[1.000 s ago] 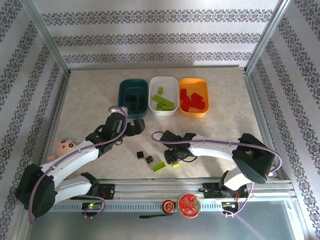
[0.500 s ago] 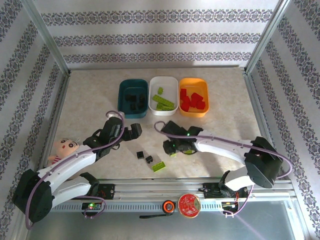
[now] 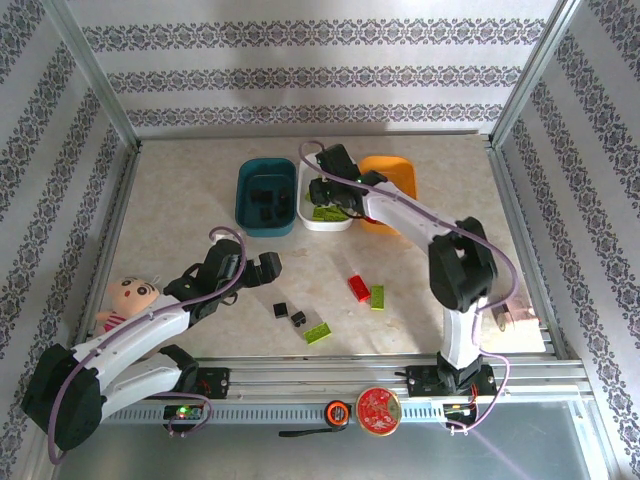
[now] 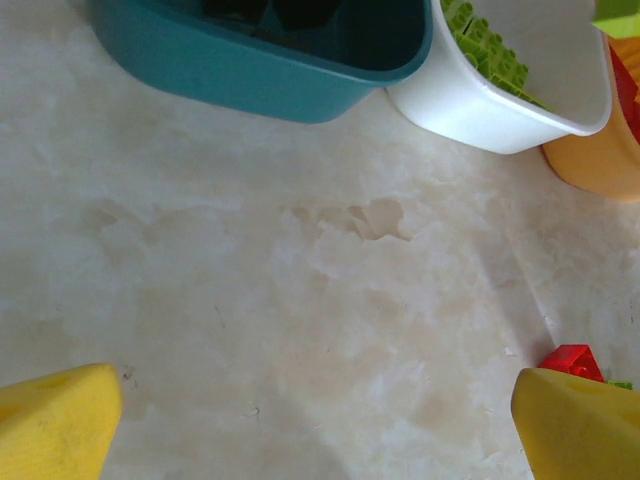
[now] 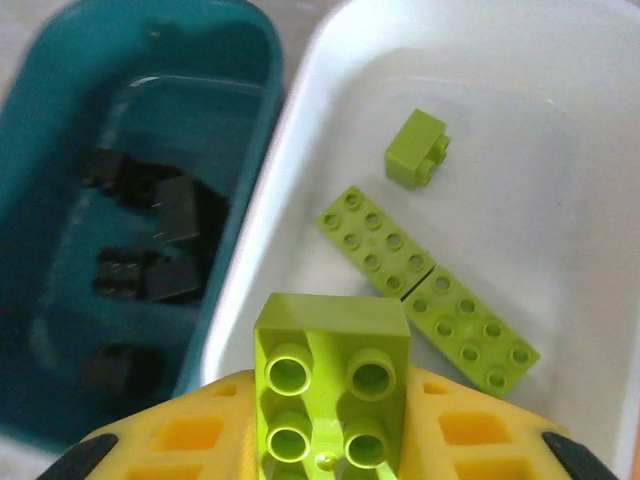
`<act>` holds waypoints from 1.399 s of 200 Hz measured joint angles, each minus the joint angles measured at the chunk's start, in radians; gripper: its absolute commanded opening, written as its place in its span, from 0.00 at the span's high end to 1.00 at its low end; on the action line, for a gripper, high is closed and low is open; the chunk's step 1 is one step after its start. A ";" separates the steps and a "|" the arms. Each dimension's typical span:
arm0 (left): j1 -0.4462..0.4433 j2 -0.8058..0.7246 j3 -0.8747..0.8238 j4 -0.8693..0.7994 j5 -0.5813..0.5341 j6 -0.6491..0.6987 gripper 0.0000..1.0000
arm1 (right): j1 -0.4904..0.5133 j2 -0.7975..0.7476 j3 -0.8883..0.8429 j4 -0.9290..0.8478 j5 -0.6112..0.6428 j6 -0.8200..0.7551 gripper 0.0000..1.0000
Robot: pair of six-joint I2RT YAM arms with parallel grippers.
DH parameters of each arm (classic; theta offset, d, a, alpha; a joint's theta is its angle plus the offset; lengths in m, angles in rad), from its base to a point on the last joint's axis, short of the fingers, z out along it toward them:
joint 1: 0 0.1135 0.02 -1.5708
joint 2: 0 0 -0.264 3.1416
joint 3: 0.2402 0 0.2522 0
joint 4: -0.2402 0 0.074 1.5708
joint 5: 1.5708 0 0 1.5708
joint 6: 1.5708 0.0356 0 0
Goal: Sort the legos into containers by color
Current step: Place the lego in the container, then pick up the lego from the bottom-center of the table.
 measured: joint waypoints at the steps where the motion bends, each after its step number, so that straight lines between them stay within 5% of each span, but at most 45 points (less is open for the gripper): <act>1: 0.000 0.000 0.000 0.000 0.000 0.000 0.00 | -0.002 0.007 0.005 0.000 0.000 0.001 0.69; 23: 0.000 -0.003 -0.009 -0.002 0.005 -0.007 0.00 | -0.021 0.091 0.066 -0.020 0.014 0.015 0.62; 51: 0.000 -0.010 -0.010 -0.003 0.007 -0.010 0.00 | -0.029 0.161 0.157 -0.069 0.040 0.046 0.36; 77: 0.000 -0.018 -0.010 -0.003 0.007 -0.010 0.00 | -0.034 0.164 0.177 -0.085 0.054 0.069 0.27; 120: 0.000 -0.023 -0.010 -0.003 0.007 -0.010 0.00 | -0.034 0.050 0.054 -0.077 0.061 0.076 0.24; 207: 0.000 -0.022 -0.010 -0.004 0.001 -0.009 0.00 | -0.027 -0.548 -0.527 -0.138 0.020 0.105 0.22; 280: 0.006 0.024 -0.010 -0.003 -0.001 -0.009 0.00 | 0.122 -0.668 -0.797 -0.340 -0.034 0.219 0.28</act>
